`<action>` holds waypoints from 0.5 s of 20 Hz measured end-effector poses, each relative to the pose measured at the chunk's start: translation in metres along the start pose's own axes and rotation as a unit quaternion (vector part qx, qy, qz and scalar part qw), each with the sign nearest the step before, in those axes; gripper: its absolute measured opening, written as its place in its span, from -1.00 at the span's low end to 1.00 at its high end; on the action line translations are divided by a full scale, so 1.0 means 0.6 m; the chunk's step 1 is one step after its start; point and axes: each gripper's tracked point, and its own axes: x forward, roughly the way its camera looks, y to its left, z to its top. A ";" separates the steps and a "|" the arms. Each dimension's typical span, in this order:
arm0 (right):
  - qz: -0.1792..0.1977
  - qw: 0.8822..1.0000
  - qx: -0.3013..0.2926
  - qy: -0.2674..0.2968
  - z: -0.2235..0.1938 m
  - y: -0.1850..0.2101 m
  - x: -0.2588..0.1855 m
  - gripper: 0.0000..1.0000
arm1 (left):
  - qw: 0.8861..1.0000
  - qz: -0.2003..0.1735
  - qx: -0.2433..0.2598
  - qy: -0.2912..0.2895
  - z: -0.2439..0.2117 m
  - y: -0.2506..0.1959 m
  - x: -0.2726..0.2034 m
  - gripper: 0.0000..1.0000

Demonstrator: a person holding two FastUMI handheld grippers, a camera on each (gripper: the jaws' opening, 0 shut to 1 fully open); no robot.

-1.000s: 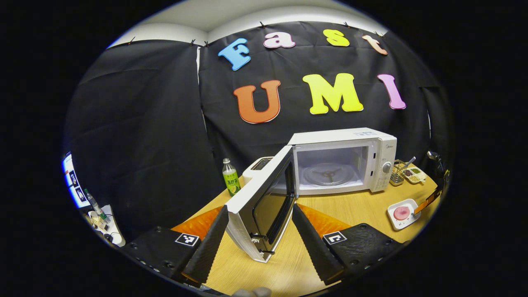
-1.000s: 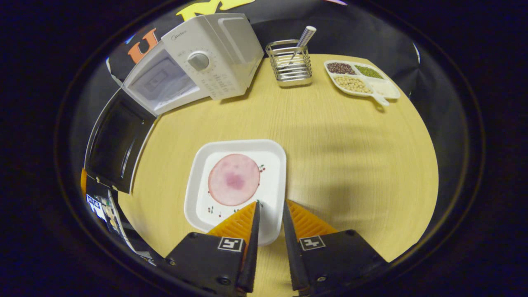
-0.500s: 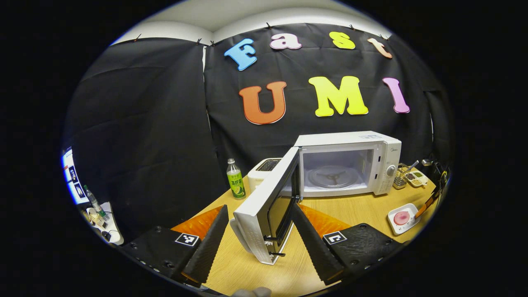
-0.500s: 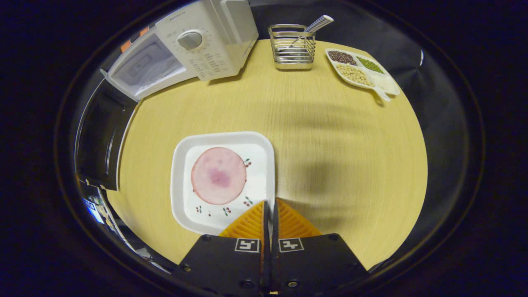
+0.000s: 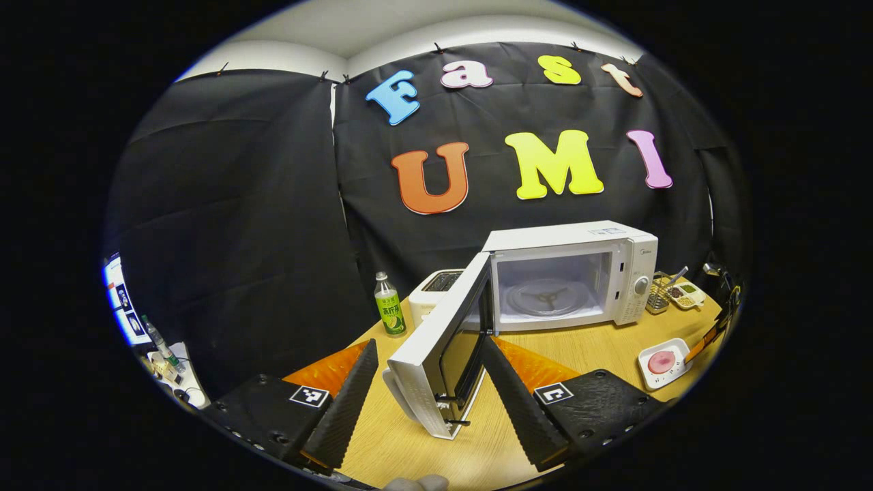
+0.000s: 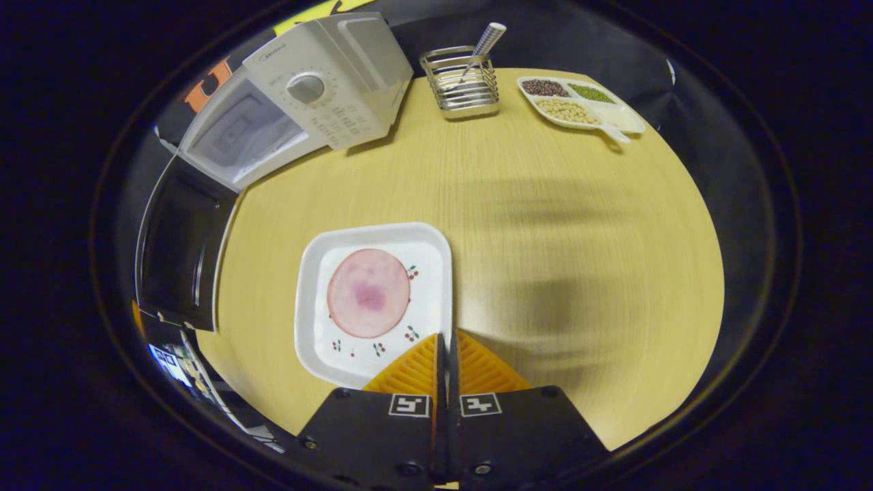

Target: Open the microwave oven with the left hand, put the food in, and close the microwave oven.

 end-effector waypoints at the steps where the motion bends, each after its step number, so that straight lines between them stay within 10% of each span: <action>1: 0.011 1.000 0.012 -0.022 0.006 0.003 -0.007 -0.94 | 1.000 -0.002 0.000 0.001 0.003 -0.001 -0.008 0.87; 6: 0.075 0.992 0.054 -0.082 0.009 0.040 -0.035 -1.00 | 1.000 -0.009 0.016 0.003 0.025 -0.005 -0.031 0.86; 10: 0.059 0.994 0.031 -0.090 0.004 0.037 -0.042 -0.93 | 0.999 -0.020 0.032 -0.003 0.042 -0.023 -0.037 0.86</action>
